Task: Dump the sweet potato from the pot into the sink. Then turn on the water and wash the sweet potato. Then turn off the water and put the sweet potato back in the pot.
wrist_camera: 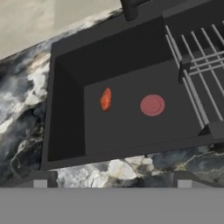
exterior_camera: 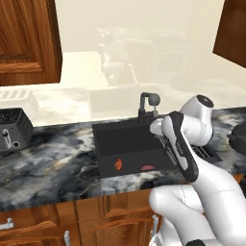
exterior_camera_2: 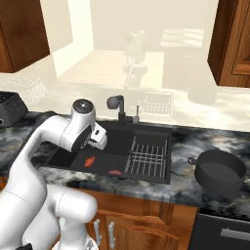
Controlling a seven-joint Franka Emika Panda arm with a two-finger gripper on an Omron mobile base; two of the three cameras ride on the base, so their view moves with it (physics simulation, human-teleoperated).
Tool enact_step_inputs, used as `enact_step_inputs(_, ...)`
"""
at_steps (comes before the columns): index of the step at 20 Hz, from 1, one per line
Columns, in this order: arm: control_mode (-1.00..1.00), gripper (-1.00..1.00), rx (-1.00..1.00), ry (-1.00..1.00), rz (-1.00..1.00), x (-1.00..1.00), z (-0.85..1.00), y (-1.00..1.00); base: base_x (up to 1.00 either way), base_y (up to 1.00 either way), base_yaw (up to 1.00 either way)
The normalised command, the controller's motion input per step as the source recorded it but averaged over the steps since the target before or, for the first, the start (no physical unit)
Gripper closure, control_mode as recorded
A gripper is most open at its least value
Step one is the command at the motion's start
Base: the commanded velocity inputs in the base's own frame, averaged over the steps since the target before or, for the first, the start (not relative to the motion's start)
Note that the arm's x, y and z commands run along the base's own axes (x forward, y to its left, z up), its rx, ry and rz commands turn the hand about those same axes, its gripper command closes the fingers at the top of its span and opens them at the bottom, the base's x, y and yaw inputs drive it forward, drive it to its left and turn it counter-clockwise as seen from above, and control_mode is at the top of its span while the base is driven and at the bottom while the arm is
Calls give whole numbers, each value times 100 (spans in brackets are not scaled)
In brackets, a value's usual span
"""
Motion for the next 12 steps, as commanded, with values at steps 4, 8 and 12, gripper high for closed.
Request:
enact_step_inputs(4, -100, -100, -7, 9, -2, 12, 0, 35, 0, 0, 0)
enact_step_inputs(8, -100, -100, -4, 8, -2, 13, 0, 30, 0, 0, 0)
enact_step_inputs(12, -100, -100, -3, 11, -3, 25, -5, 21, 0, 0, 0)
